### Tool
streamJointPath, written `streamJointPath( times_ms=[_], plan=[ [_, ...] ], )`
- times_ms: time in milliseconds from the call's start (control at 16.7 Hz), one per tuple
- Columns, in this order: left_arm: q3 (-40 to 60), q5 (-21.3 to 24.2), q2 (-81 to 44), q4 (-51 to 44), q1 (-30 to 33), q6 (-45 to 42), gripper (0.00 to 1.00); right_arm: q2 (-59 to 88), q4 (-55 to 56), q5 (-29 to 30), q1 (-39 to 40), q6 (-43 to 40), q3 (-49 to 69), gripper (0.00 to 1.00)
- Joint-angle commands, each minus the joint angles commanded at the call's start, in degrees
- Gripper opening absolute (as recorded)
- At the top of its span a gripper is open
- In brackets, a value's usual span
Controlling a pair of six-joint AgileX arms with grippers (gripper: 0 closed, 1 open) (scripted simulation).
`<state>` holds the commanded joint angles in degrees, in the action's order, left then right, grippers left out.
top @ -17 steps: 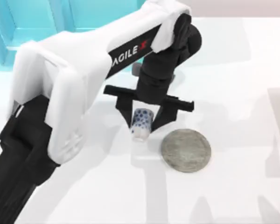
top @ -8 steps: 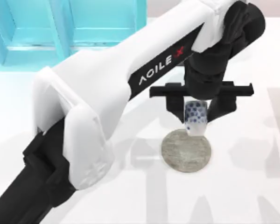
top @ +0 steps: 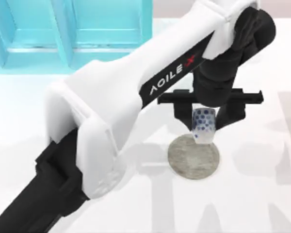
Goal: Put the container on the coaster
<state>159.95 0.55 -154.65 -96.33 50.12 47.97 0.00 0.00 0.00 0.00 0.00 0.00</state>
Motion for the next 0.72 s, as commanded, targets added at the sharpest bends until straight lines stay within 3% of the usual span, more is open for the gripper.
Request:
streamJointPath(
  times_ms=[720],
  plan=[
    [39.7, 0.3, -24.2, -14.1, -0.1, 0.0, 0.00, 0.0, 0.0, 0.0, 0.0, 0.0, 0.0, 1.00]
  ],
)
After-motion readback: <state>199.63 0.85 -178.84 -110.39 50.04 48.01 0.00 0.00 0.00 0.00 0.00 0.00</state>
